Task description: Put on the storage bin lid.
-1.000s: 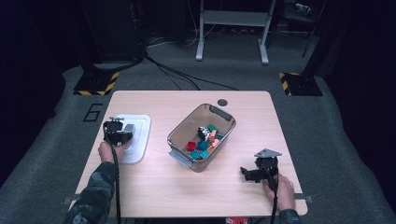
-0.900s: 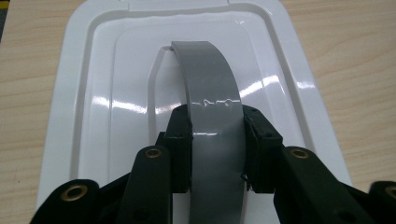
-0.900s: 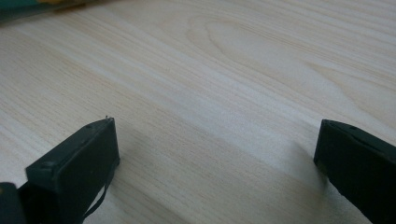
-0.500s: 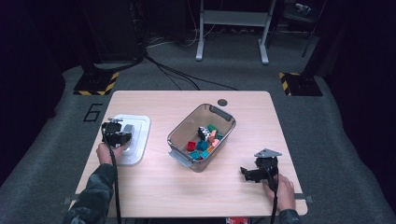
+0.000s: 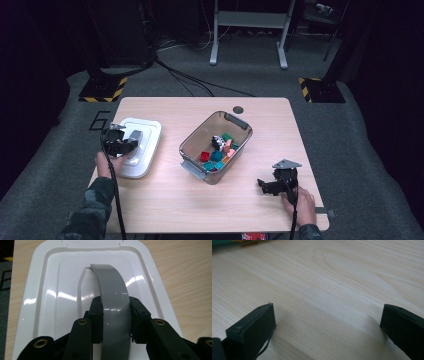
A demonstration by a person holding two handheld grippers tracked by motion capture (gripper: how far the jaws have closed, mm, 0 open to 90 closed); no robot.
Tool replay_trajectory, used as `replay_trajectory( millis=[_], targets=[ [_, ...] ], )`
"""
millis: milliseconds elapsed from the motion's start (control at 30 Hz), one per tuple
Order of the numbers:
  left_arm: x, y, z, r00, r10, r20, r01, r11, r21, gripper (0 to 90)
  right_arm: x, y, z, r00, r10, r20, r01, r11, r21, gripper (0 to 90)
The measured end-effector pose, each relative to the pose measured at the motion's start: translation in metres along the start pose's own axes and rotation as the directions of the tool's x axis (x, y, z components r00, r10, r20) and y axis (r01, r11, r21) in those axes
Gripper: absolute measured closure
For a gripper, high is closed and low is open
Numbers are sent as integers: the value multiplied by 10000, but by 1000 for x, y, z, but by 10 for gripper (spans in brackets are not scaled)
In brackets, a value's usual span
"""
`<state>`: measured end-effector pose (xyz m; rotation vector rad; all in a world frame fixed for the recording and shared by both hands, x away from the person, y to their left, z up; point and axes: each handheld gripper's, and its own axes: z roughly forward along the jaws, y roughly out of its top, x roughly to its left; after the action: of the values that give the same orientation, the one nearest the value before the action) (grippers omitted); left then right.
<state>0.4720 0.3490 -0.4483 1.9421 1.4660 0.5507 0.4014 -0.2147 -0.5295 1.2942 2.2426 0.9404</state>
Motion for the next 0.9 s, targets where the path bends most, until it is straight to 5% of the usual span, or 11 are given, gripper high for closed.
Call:
replay_trajectory(
  millis=[567,900],
  targets=[
    [-15,37,-36,9967,677,448,-656,9967,-476,675,0,0,0,10000,3,-1,-3,10000,1,0],
    [-26,67,-56,9894,1255,737,-1216,9911,-547,676,0,0,0,10000,1,-2,-1,10000,0,0]
  ],
)
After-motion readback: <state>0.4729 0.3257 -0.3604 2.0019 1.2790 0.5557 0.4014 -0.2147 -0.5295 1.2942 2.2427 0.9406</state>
